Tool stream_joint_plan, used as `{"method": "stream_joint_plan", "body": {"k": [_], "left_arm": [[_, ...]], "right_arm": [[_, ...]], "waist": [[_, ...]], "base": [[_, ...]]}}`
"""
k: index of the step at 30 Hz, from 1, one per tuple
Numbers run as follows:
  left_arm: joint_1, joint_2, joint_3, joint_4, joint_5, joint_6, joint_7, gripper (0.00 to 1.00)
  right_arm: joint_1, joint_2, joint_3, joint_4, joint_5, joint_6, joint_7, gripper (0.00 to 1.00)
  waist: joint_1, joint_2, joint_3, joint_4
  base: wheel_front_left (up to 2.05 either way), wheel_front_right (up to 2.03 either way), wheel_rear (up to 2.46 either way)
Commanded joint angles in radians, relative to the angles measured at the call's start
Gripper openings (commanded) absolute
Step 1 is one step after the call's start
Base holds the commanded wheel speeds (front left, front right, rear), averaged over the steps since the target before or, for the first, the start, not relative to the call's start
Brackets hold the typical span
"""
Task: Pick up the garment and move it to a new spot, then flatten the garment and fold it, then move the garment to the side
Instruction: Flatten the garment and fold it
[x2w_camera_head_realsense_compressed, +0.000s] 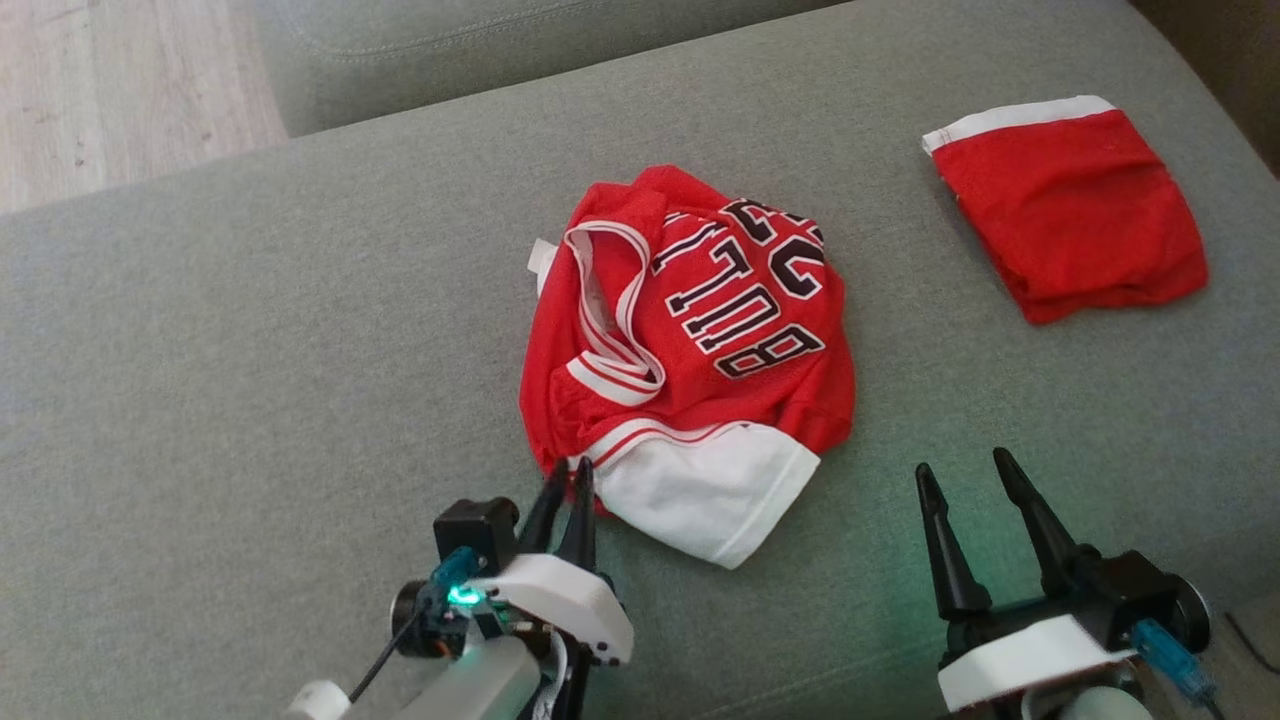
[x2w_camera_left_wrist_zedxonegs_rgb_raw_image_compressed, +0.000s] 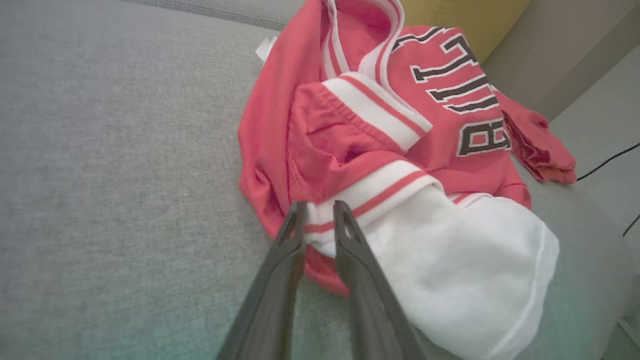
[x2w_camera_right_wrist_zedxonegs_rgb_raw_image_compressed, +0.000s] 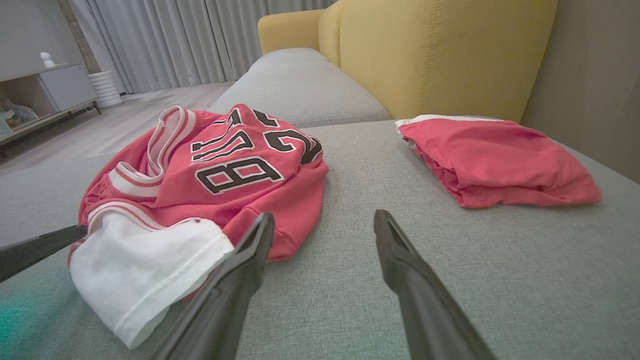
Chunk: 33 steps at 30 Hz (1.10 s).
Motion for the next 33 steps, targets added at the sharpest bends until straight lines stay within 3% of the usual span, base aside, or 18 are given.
{"method": "stream_joint_plan", "body": {"k": [1,2,11,13,15,16,17,20,25,28,33], "left_arm": [[-0.031,-0.001,0.014,-0.025,-0.009,-0.008,-0.010,0.18],[-0.034,-0.001,0.007,-0.029,-0.025,-0.015,-0.010,0.00],[-0.085,-0.001,-0.023,-0.108,-0.028,-0.071,-0.010,0.00],[-0.098,-0.001,-0.030,-0.110,0.003,-0.054,-0.010,0.00],[-0.127,-0.001,-0.031,-0.092,0.100,0.004,-0.010,0.00],[-0.138,0.002,-0.039,-0.073,0.148,0.032,-0.010,0.73],[-0.150,0.008,-0.050,-0.053,0.193,0.056,-0.010,1.00],[-0.197,0.039,-0.101,0.030,0.303,0.107,-0.009,1.00],[-0.292,0.065,-0.158,0.154,0.381,0.117,0.034,1.00],[-0.334,0.068,-0.186,0.209,0.399,0.084,0.068,1.00],[-0.348,0.056,-0.219,0.253,0.383,-0.014,0.118,1.00]], "right_arm": [[-0.037,0.001,0.027,-0.029,0.004,0.007,-0.006,1.00],[-0.037,0.001,0.029,-0.028,0.003,0.007,-0.006,1.00],[-0.035,0.003,0.045,-0.017,0.007,0.007,-0.006,1.00],[-0.035,0.003,0.047,-0.016,0.009,0.007,-0.006,1.00],[-0.034,0.004,0.045,-0.018,0.009,0.007,-0.006,1.00],[-0.034,0.004,0.045,-0.019,0.009,0.007,-0.006,1.00],[-0.035,0.004,0.044,-0.021,0.008,0.007,-0.006,1.00],[-0.039,0.005,0.043,-0.025,0.006,0.007,-0.006,1.00],[-0.053,0.007,0.039,-0.032,0.006,0.007,-0.006,1.00],[-0.063,0.008,0.036,-0.033,0.007,0.007,-0.006,1.00],[-0.075,0.009,0.035,-0.030,0.009,0.007,-0.006,1.00]], "waist": [[0.0000,0.0000,-0.001,-0.002],[0.0000,0.0000,-0.003,-0.004],[0.0000,0.0000,-0.029,-0.040],[0.0000,0.0000,-0.032,-0.049],[0.0000,0.0000,-0.031,-0.053],[0.0000,0.0000,-0.030,-0.055],[0.0000,0.0000,-0.028,-0.056],[0.0000,0.0000,-0.017,-0.059],[0.0000,0.0000,0.015,-0.062],[0.0000,0.0000,0.033,-0.062],[0.0000,0.0000,0.047,-0.065]], "base": [[0.00,0.00,0.00],[0.00,0.00,0.00],[0.00,0.00,0.00],[0.00,0.00,0.00],[0.00,0.00,0.00],[0.00,0.00,0.00],[0.00,0.00,0.00],[0.00,0.00,0.00],[0.00,0.00,0.00],[0.00,0.00,0.00],[0.00,0.00,0.00]]}}
